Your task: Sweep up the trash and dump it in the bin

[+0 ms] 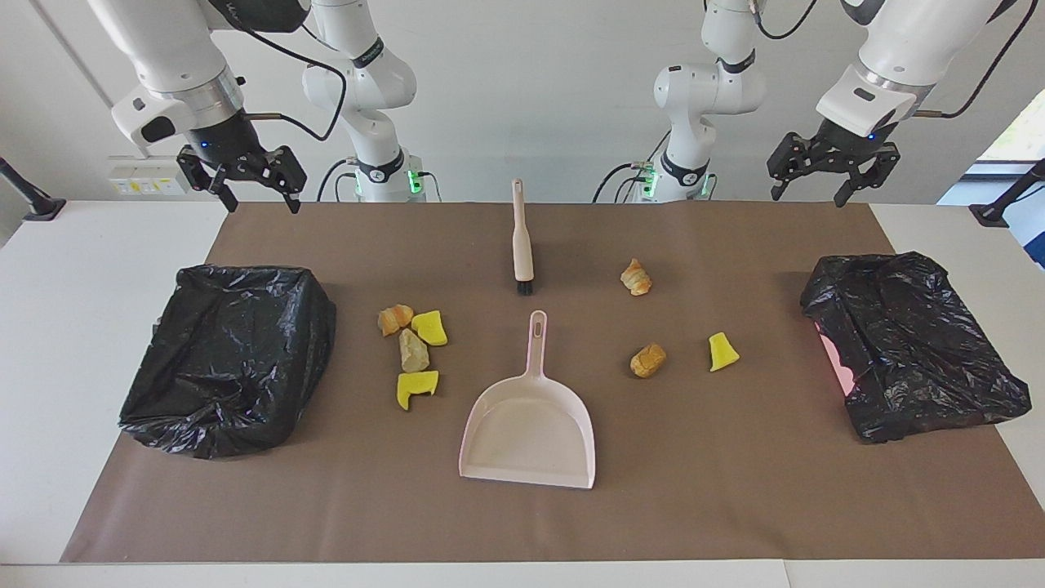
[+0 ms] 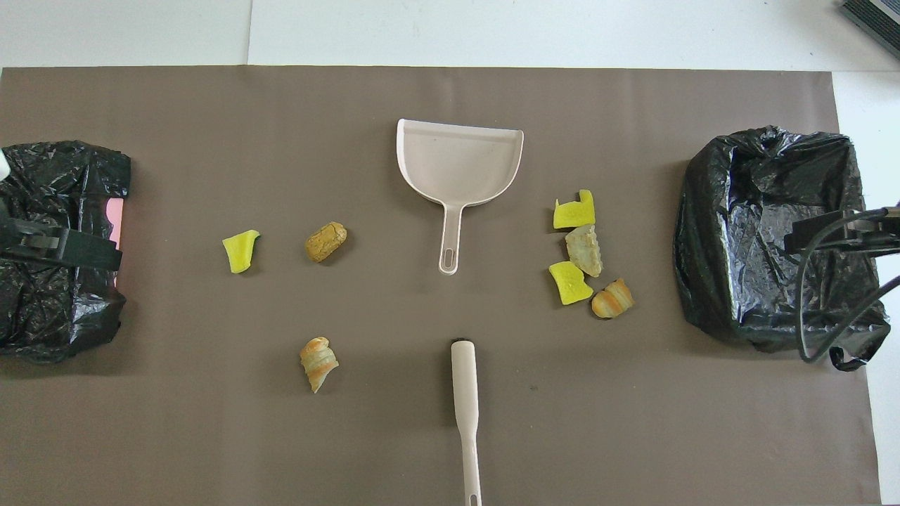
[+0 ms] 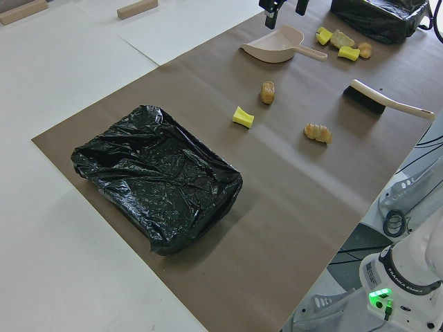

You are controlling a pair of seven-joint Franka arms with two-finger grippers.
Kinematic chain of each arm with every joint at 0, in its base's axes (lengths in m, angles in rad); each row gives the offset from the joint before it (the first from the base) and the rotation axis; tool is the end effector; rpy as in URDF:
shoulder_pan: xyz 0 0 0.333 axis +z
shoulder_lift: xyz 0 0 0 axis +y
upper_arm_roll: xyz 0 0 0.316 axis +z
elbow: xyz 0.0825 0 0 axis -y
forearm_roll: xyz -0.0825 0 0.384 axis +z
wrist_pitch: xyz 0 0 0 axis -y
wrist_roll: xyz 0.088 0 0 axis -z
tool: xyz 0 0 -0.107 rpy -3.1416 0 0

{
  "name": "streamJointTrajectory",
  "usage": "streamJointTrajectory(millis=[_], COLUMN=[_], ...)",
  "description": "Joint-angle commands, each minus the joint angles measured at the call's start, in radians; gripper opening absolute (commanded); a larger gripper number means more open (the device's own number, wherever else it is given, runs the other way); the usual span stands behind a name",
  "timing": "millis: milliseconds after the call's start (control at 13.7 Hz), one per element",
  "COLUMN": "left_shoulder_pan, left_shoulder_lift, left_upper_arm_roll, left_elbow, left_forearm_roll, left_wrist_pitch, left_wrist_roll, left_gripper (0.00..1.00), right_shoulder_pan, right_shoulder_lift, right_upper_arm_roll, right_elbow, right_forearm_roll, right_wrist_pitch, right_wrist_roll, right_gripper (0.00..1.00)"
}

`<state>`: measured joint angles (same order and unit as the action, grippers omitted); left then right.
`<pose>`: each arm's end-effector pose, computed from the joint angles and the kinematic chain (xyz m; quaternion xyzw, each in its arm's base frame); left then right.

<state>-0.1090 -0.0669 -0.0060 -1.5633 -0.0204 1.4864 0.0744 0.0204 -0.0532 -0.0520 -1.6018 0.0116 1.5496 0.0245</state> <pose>0.5212 -0.0627 0.6568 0.9954 -0.0954 -0.0052 0.0099 0.5355 -0.0165 0.6370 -0.9996 0.0279 -0.0005 0.0072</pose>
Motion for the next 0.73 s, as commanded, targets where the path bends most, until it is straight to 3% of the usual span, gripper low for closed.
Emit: streamJointTrajectory(millis=[0,658], left_shoulder_pan=[0.012,0.012], left_shoulder_lift=[-0.028,-0.028], left_upper_arm_roll=[-0.006,-0.006], left_elbow=[-0.037,-0.037], left_forearm_roll=[0.008,0.008], left_wrist_pitch=[0.025,0.025], left_wrist_roll=[-0.001,0.002], left_gripper=[1.00,1.00], right_shoulder_pan=[-0.007,0.004], right_shoulder_lift=[-0.011,-0.022], right_upper_arm_roll=[0.003,0.004], right_elbow=[-0.012,-0.027], right_forearm_roll=[-0.009,-0.007], right_wrist_pitch=[0.003,0.004], right_wrist_roll=[-0.005,-0.009], right_gripper=[1.00,1.00])
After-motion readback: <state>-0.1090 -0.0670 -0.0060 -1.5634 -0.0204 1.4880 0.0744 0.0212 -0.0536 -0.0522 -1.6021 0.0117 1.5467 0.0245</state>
